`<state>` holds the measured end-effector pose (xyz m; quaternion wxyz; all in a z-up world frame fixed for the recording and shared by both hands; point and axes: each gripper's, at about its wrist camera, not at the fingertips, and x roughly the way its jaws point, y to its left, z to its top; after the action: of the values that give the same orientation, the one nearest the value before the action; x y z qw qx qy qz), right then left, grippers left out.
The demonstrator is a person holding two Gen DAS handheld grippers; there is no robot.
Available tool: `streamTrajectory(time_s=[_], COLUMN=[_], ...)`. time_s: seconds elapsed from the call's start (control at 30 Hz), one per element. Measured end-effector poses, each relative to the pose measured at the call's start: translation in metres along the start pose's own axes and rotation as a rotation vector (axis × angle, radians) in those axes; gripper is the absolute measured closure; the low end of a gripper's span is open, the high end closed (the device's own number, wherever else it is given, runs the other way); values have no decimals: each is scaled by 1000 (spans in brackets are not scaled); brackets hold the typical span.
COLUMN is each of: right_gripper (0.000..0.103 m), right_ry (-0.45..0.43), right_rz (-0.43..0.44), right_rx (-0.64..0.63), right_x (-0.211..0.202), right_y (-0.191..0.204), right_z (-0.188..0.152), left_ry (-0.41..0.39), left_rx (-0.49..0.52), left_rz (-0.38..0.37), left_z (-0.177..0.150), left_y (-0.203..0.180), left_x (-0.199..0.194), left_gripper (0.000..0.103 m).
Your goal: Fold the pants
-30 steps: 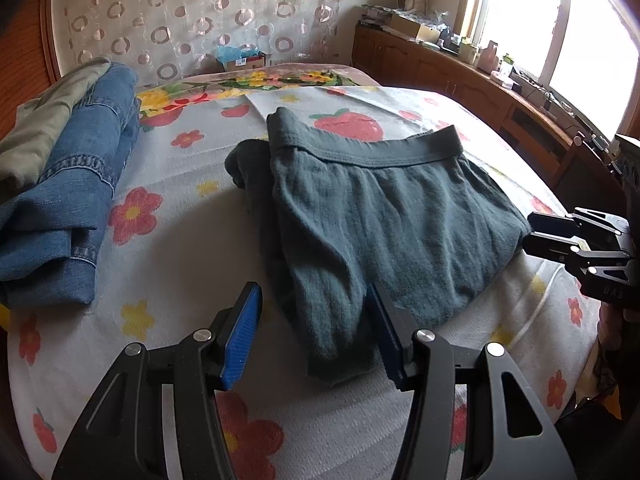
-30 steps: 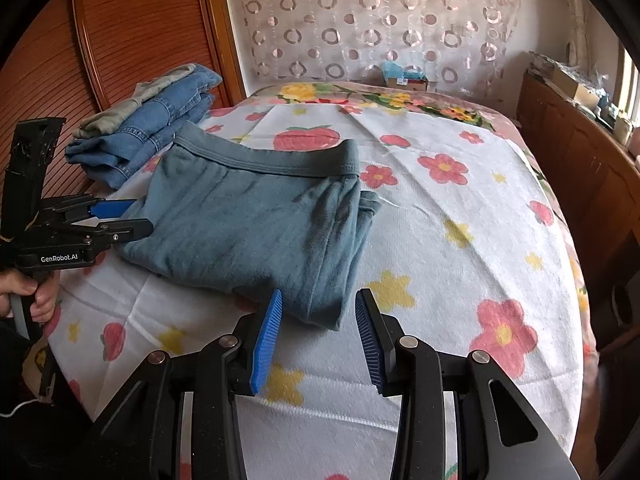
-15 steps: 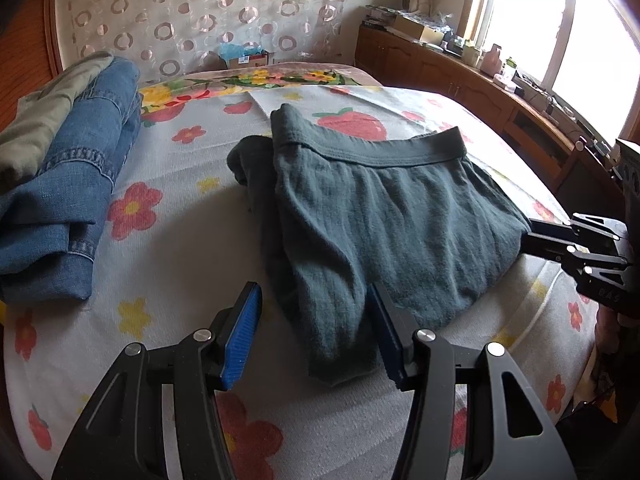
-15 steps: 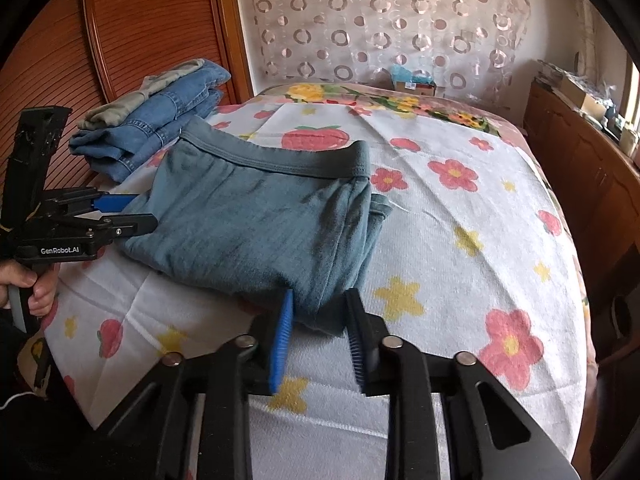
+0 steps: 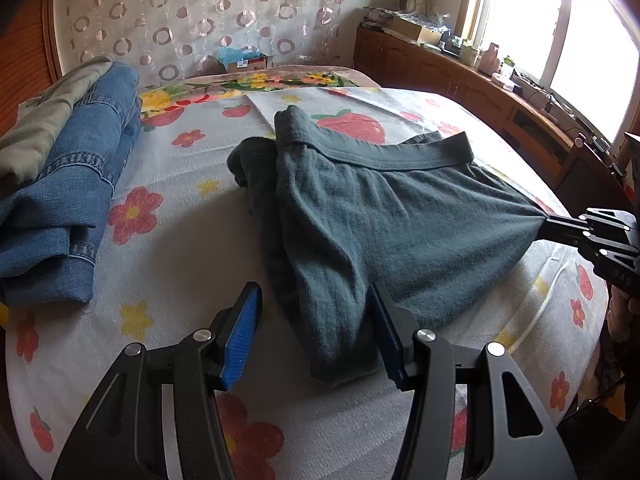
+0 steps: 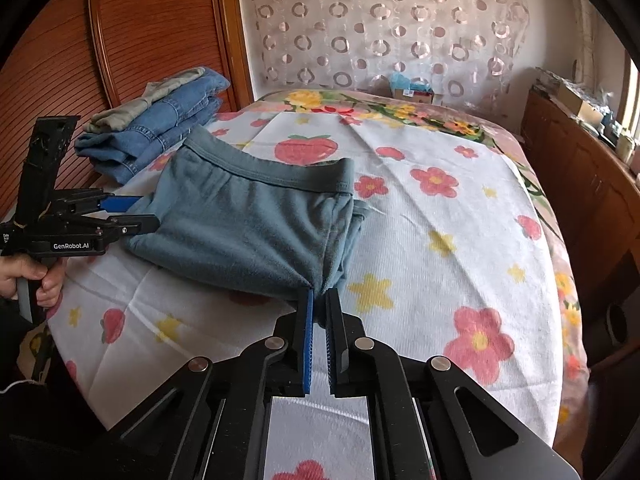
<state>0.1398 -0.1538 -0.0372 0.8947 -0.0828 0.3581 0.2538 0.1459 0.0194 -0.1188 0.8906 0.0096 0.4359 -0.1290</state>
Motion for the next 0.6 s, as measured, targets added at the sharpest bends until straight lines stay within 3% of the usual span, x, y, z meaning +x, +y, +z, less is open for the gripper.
streamTrajectory(time_s=[0.17, 0.37, 0.43, 0.53, 0.6], right_gripper=[98, 89, 76, 67, 65], right_ry=[7, -1, -12, -21, -28], right_rz=[11, -38, -44, -46, -39], right_rx=[19, 38, 44, 56, 58], right_x=[-1, -12, -15, -15, -13], right_y=[-3, -15, -19, -22, -22], right_z=[3, 4, 6, 10, 15], left_ry=[0, 7, 11, -7, -25], left_rx=[0, -23, -30, -27, -32], left_rz=[2, 0, -1, 8, 5], left_z=[0, 1, 3, 6, 10], left_y=[0, 2, 2, 1, 1], left_x=[0, 0, -2, -8, -12], left_gripper=[47, 42, 42, 23, 22])
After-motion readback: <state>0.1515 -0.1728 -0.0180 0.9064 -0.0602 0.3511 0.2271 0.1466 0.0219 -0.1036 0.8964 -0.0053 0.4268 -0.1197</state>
